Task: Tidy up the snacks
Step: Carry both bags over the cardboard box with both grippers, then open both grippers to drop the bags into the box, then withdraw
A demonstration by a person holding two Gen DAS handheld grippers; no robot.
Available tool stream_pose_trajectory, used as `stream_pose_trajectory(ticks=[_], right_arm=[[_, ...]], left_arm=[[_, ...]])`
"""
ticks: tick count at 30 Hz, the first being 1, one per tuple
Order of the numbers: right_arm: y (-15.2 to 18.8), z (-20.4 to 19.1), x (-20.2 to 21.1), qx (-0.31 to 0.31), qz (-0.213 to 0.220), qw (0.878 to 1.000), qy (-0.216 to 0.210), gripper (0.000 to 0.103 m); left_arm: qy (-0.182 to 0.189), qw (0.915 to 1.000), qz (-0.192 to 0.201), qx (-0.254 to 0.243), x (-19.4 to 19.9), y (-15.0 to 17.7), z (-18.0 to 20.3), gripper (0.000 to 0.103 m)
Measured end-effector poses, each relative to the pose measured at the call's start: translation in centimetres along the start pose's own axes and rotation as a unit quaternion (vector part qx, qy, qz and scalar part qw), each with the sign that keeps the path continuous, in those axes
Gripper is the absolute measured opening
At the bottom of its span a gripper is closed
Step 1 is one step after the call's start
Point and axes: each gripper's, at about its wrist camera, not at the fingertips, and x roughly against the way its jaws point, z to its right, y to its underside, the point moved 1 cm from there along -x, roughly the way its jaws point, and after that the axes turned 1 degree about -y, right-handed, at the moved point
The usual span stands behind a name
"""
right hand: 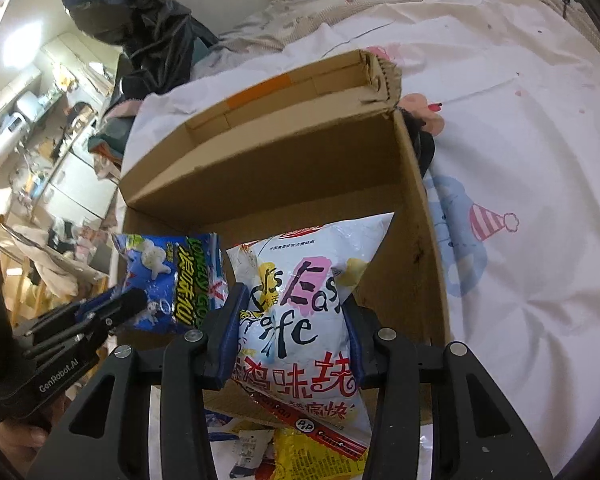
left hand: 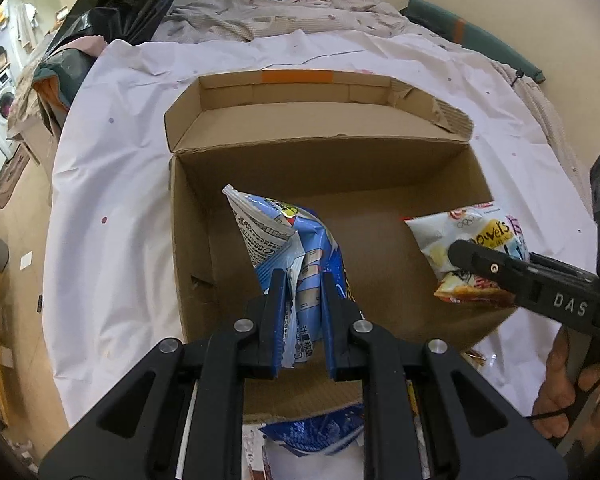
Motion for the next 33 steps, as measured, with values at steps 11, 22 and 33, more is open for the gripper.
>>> stream_pose_trajectory(ticks=[11,22,33], right_arm=[[0.5,-0.1,-1.4,0.020,-0.026,0.999,0.028,0.046],[0.5,0.2,-1.4,0.014,-0.024,0.999,0.036,0.047],[0.4,0.2,-1.3,0.011,-0.017,0.999,0.030,0.048]], left_arm=[[0.020,0.9996,-0.013,0.015,-1.4,0.1,-0.1,0.013],[-0.009,0.9996,-0.018,-0.021,-2.4,0.9,0.9,0.016],[-0.007,0.9997,-0.013,-0.017,-2.1,1.0,0.9,0.020]])
